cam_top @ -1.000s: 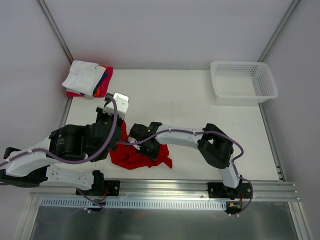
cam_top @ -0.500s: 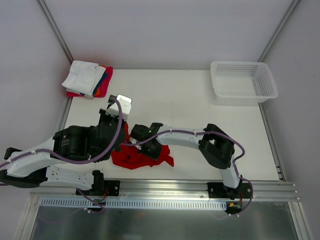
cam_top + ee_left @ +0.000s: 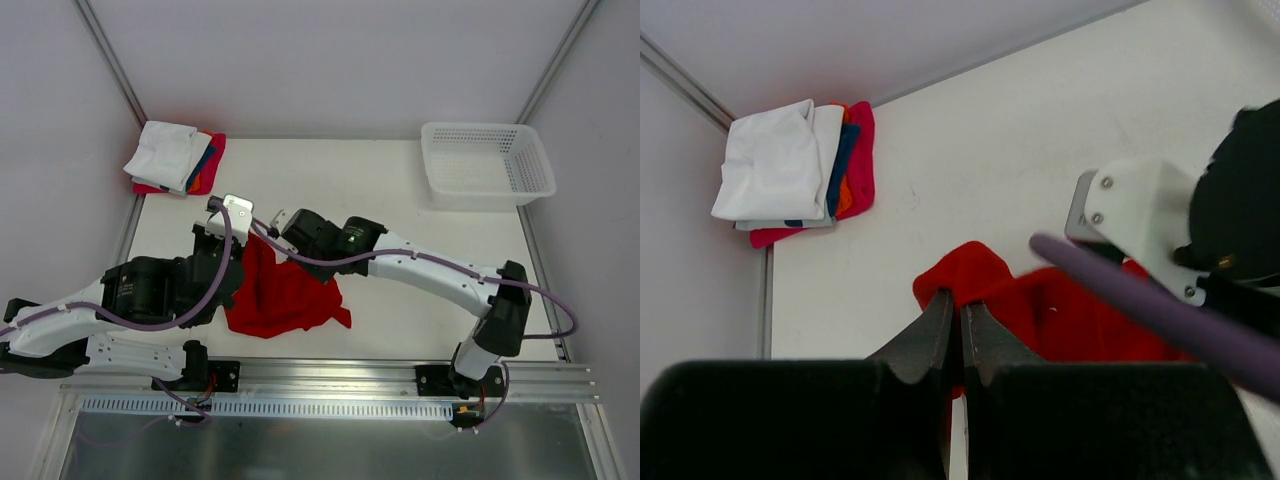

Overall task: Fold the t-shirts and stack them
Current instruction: Flatten out the tshirt

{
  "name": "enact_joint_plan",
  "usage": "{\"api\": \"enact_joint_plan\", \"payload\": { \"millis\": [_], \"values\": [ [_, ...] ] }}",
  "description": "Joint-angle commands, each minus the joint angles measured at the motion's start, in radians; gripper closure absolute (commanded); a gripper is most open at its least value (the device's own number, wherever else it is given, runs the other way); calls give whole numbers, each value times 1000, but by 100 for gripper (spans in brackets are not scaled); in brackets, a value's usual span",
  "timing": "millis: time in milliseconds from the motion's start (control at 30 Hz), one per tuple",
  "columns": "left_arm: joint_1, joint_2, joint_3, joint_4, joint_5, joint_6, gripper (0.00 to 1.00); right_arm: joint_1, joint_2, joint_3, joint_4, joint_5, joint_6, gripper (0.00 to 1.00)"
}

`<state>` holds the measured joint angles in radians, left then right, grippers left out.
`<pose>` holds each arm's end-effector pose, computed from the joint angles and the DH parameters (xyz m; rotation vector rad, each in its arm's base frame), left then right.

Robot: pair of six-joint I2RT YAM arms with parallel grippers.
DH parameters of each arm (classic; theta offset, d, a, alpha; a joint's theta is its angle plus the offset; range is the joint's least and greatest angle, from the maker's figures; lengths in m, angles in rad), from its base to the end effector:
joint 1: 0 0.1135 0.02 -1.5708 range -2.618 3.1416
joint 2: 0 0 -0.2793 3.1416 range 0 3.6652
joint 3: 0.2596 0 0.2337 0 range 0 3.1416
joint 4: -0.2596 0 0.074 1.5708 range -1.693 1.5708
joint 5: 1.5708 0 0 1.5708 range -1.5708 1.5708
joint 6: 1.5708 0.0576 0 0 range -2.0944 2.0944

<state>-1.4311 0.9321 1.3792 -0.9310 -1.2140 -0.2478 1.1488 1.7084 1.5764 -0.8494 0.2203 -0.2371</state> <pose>0.0694 -0.1059 0.4457 0.3350 1.7014 0.0227 0.1600 0.3255 0.3117 -1.5433 1.9910 0.0864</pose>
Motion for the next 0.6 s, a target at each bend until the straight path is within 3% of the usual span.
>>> {"api": "enact_joint_plan", "payload": {
  "millis": [0,333,467,567],
  "values": [
    [12,-4,1,18,4,-33,100,2,-95,74,-111,129,57,100],
    [11,-99,32,18,-4,-5,100,2,-427,96,-237,538,157,100],
    [11,-139,109,32,30,53,100,2,-607,125,-252,577,165,100],
    [11,-141,145,32,62,64,100,40,-673,192,-354,611,217,100]
  ]
}}
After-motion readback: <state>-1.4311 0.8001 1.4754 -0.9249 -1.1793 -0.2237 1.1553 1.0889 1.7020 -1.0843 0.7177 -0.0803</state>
